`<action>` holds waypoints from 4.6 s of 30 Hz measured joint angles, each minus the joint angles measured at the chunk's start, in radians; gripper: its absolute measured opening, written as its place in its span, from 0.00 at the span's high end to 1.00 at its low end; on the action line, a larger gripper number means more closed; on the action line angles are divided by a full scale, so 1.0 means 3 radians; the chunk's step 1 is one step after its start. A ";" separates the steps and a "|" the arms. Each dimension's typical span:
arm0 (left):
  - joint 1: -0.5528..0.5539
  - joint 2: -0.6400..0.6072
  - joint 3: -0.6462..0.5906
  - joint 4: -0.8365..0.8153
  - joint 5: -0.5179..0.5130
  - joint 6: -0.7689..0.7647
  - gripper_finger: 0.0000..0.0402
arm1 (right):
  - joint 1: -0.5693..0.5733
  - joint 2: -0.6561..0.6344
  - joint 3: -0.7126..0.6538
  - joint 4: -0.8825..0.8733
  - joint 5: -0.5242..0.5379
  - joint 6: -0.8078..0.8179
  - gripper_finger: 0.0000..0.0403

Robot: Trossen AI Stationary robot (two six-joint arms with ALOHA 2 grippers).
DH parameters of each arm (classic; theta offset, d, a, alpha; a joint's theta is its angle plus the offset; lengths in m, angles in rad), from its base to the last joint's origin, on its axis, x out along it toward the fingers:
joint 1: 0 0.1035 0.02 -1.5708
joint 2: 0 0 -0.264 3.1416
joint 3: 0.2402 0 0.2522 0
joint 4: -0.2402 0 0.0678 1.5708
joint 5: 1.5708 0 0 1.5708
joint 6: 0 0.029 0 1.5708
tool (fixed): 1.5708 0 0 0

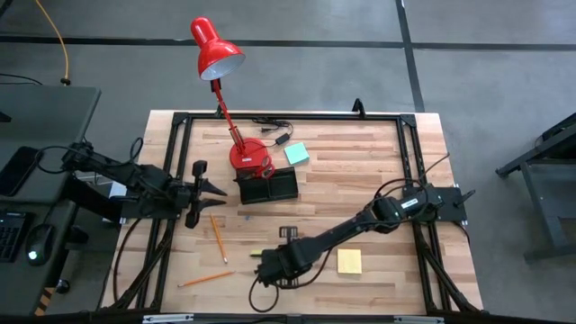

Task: Pick and place office supplies into organizer
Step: Put the black pen into the desk organizer

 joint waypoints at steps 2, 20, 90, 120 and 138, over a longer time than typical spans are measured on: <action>-0.0001 0.0056 0.0000 -0.0009 -0.0024 0.0020 0.77 | 0.0001 -0.0026 -0.0001 -0.0041 0.0087 -0.0007 1.00; 0.0000 0.0502 0.0001 0.0205 -0.0295 -0.0197 0.77 | 0.0001 -0.0228 0.0010 -0.1130 0.1026 -0.0262 1.00; 0.0003 0.2478 0.0427 0.0487 0.0199 -0.1277 0.55 | 0.0032 -0.0415 -0.0221 -0.0012 0.0605 -0.0312 0.64; 0.1019 0.3159 0.1102 0.0012 0.1477 -0.0796 0.55 | 0.0572 -0.3134 -0.5391 0.5822 0.0901 -0.0687 0.62; 0.1048 0.4512 0.1793 -0.0194 0.1510 -0.1013 0.55 | 0.0774 -0.3126 -0.5380 0.5811 0.0998 -0.0933 0.62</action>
